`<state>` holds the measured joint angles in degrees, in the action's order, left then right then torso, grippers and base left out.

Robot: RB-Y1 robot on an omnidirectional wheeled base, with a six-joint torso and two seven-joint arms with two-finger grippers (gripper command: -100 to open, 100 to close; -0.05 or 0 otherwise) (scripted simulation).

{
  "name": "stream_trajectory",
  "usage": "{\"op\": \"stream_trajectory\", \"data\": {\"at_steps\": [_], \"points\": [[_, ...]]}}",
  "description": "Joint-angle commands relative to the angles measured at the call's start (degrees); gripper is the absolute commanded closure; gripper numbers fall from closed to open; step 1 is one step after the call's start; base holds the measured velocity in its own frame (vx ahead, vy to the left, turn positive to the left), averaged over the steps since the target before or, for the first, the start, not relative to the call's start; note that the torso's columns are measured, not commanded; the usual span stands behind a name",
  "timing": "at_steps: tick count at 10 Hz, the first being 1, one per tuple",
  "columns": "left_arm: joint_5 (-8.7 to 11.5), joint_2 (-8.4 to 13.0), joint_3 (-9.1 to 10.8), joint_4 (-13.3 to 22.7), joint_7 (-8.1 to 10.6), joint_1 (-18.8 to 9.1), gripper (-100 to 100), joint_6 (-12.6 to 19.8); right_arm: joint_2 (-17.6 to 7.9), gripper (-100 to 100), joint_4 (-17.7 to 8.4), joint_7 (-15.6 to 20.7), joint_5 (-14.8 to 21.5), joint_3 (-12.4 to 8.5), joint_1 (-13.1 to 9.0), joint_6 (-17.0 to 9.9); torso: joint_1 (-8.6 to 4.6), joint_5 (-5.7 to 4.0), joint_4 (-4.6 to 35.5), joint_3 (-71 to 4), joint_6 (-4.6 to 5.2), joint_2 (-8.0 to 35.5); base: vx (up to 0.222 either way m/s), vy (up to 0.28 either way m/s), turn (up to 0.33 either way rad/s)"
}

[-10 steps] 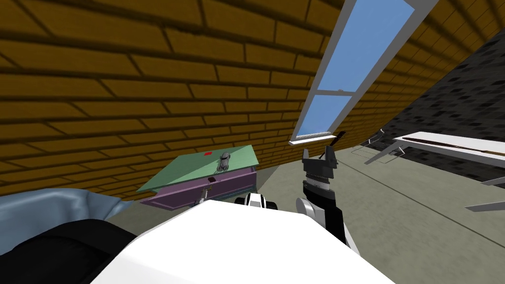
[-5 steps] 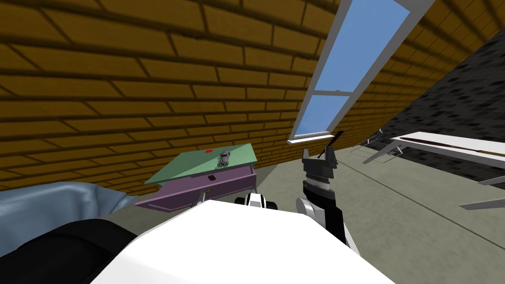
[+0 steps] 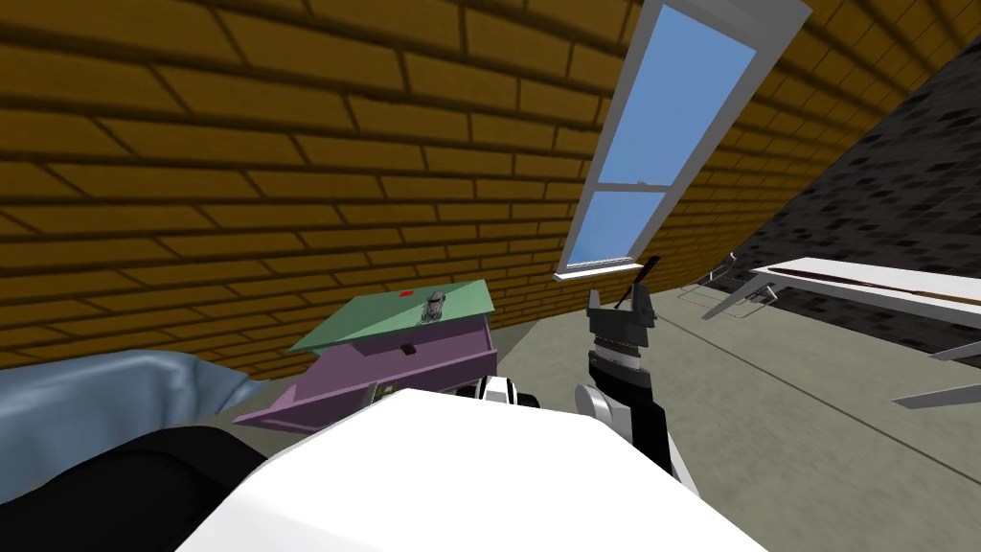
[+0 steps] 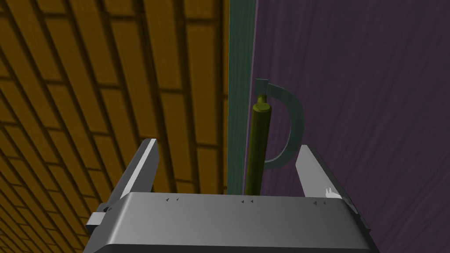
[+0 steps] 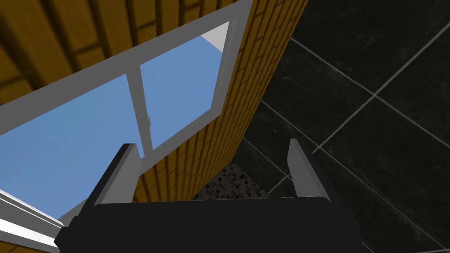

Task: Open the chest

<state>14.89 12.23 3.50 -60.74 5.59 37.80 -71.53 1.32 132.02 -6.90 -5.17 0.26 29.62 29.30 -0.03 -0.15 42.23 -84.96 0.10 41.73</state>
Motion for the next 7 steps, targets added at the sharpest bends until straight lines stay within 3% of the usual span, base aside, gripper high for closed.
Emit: {"op": "stream_trajectory", "data": {"at_steps": [1,5,6,7], "points": [[1.13,1.83,0.38,-3.31,1.96,3.79,-100,-0.38,0.00,0,0.00,0.00,0.00,0.00,0.00,0.00,0.07,0.09,0.02,0.19,-0.04,0.29,0.096,-0.025,-0.033],[2.74,4.33,0.79,-7.92,4.69,9.82,-100,-0.78,0.00,0,0.00,0.00,0.00,0.00,-0.01,0.00,-0.01,0.09,0.10,0.45,-0.13,0.70,0.068,-0.041,-0.019],[2.43,3.79,0.54,-7.04,4.23,9.10,-100,-0.50,0.00,0,-0.01,0.00,0.00,0.00,-0.01,0.00,-0.19,-0.15,0.15,0.33,-0.13,0.69,0.030,-0.004,0.008],[2.47,3.82,0.53,-7.17,4.34,9.31,0,-0.31,0.00,0,0.00,0.00,0.00,0.00,-0.02,0.00,-0.23,-0.09,0.14,0.39,-0.08,0.71,0.005,0.003,0.002]]}}
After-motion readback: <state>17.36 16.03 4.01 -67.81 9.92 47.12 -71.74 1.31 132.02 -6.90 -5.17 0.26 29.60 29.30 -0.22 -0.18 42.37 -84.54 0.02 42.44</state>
